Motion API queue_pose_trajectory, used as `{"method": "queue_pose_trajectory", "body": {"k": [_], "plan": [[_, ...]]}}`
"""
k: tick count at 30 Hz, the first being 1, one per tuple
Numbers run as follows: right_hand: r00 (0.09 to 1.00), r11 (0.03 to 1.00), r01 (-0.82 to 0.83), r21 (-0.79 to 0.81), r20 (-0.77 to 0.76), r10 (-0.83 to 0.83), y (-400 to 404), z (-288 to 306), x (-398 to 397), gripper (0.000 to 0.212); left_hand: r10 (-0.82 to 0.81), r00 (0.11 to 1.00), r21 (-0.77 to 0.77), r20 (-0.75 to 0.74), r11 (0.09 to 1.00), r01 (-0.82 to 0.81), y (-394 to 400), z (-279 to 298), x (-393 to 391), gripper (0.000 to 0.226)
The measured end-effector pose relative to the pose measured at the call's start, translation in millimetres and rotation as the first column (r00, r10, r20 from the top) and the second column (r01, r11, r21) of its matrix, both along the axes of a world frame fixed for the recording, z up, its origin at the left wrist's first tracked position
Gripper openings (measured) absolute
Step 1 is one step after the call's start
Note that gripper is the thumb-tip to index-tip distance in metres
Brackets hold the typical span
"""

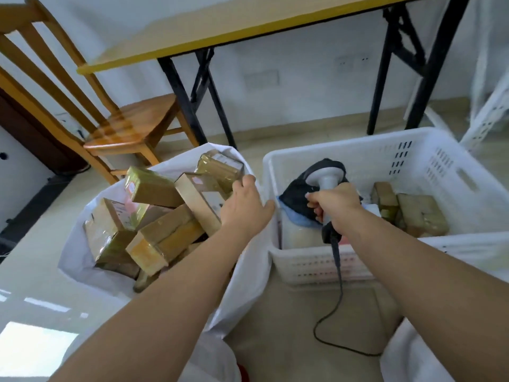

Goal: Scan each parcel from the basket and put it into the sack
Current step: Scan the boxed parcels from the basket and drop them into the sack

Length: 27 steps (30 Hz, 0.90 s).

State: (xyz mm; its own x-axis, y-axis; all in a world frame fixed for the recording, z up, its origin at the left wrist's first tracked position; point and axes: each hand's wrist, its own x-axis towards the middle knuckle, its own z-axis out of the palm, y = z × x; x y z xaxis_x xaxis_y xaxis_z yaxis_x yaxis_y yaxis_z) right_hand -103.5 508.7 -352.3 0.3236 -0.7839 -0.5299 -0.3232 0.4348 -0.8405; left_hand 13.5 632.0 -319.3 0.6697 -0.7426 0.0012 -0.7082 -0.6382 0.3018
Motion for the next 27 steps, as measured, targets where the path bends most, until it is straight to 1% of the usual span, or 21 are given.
{"method": "queue_pose_trajectory", "body": {"k": [2,4,9,11,14,16,20,21,23,25,27], "plan": [[1.000,0.999,0.013,0.052,-0.002,-0.013,-16.9,-8.4,-23.7,0.023,-0.074,0.995,0.015,-0.063,0.997,0.075,-23.1,-5.2,-22.5,0.059],[0.998,0.994,0.067,0.082,-0.009,-0.067,-37.1,-19.9,-52.5,0.022,-0.150,0.982,0.017,-0.118,0.988,0.153,-47.9,-15.3,-44.2,0.058],[0.960,0.950,0.267,0.163,0.035,-0.276,-87.9,-38.0,-132.2,0.024,-0.283,0.925,0.005,-0.253,0.956,0.293,-112.4,-50.4,-91.9,0.058],[0.934,0.925,0.343,0.165,0.043,-0.354,-108.4,-43.4,-160.1,0.028,-0.312,0.902,0.001,-0.299,0.945,0.328,-140.6,-66.9,-105.5,0.057],[0.906,0.902,0.415,0.123,0.037,-0.422,-140.4,-53.9,-188.6,0.034,-0.334,0.874,-0.016,-0.354,0.936,0.352,-186.9,-93.5,-120.8,0.056],[0.906,0.903,0.413,0.122,0.051,-0.421,-166.0,-63.1,-199.2,0.033,-0.338,0.859,-0.025,-0.385,0.934,0.357,-219.2,-111.4,-129.4,0.053],[0.940,0.941,0.339,0.007,-0.045,-0.339,-217.8,-88.1,-211.6,0.028,-0.280,0.823,-0.020,-0.494,0.950,0.311,-281.6,-151.7,-148.2,0.048],[0.943,0.944,0.330,0.020,-0.057,-0.328,-229.0,-96.1,-214.1,0.027,-0.256,0.806,-0.014,-0.534,0.955,0.295,-296.0,-162.8,-153.4,0.048],[0.944,0.945,0.320,0.063,-0.100,-0.313,-247.1,-113.2,-219.8,0.033,-0.221,0.766,0.018,-0.603,0.957,0.290,-321.0,-187.2,-163.7,0.050],[0.944,0.948,0.304,0.095,-0.166,-0.286,-258.4,-126.8,-227.1,0.034,-0.210,0.723,0.064,-0.659,0.941,0.331,-341.5,-210.2,-177.7,0.054],[0.942,0.947,0.292,0.134,-0.211,-0.261,-265.0,-136.5,-235.9,0.027,-0.223,0.698,0.103,-0.680,0.914,0.391,-359.7,-228.8,-195.6,0.057]]}}
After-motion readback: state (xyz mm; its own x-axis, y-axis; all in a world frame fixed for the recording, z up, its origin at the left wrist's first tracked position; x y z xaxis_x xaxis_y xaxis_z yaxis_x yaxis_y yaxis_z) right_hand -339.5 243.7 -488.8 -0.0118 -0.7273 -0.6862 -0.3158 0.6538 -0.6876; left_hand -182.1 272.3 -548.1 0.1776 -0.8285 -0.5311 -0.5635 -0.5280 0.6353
